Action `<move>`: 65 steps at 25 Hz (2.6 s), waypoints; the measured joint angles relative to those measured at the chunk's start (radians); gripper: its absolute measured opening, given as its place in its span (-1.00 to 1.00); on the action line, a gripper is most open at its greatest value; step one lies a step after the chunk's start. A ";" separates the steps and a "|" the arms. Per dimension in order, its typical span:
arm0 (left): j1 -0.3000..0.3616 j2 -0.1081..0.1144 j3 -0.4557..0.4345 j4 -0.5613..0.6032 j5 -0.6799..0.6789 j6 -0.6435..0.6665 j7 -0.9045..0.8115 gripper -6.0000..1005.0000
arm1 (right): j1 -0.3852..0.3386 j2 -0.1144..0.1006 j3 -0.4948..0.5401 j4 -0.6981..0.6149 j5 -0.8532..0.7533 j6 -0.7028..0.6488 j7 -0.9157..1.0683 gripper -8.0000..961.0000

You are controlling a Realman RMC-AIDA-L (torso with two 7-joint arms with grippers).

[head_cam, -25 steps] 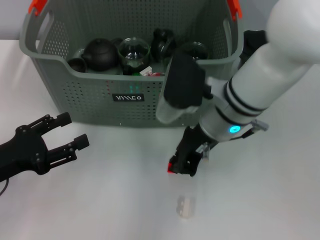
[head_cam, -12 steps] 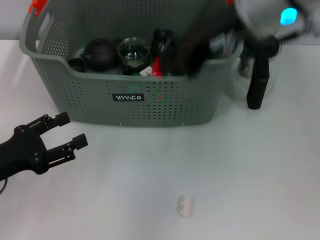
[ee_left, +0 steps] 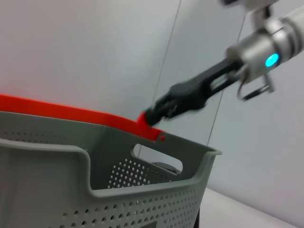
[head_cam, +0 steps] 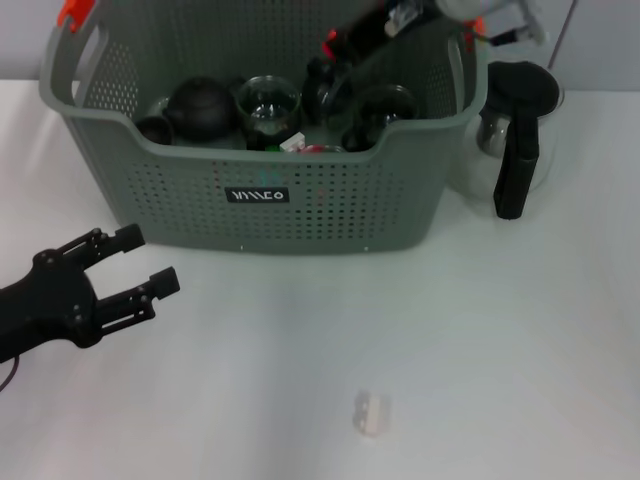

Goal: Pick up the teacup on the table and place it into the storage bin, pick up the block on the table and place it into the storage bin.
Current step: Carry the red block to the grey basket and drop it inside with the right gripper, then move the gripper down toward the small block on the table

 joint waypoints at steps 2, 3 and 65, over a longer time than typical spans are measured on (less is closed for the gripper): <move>0.000 -0.001 0.003 0.001 0.000 0.000 0.000 0.64 | 0.039 0.001 0.000 0.088 -0.018 0.042 -0.017 -0.52; 0.000 -0.001 0.004 0.002 0.000 0.000 0.000 0.64 | 0.050 0.002 -0.003 0.115 -0.024 0.057 -0.023 -0.51; -0.006 0.001 -0.002 0.012 0.000 -0.025 -0.008 0.64 | -0.329 0.011 -0.551 -0.038 0.254 -0.223 -0.376 0.90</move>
